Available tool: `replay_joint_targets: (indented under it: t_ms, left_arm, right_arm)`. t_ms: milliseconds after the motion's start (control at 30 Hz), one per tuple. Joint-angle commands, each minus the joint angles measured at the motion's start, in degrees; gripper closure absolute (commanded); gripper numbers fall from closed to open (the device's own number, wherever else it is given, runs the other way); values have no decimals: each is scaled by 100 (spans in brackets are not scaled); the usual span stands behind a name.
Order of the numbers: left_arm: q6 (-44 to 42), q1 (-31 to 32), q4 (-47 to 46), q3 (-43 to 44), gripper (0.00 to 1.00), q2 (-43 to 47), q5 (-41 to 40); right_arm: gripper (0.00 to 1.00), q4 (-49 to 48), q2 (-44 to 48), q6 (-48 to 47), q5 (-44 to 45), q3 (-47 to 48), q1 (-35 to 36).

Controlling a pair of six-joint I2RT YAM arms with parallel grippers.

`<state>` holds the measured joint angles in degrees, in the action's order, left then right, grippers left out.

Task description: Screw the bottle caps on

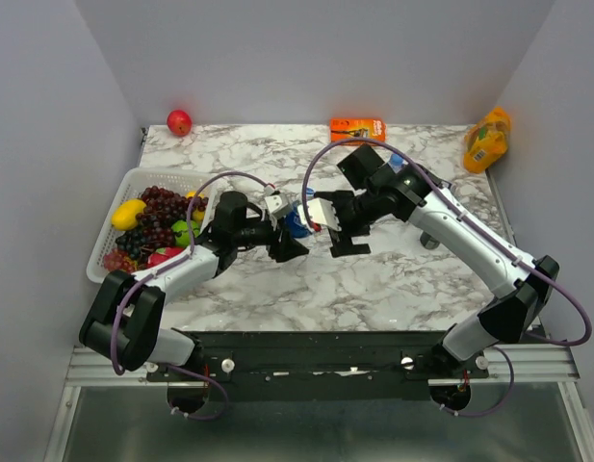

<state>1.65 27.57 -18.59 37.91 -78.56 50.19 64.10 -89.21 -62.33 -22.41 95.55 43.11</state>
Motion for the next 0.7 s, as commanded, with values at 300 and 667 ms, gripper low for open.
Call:
replay_joint_targets:
  t_ms: [300,667]
  left_arm:
    - [-2331,-182,1637,505,100,-18,-124]
    - [-3470,-103,2834,1148,100,-36,-185]
  right_arm:
    - [5,622,-334,969,-1229,1536,-690]
    - [7,1088,-308,-1114,-1837,1265,-330]
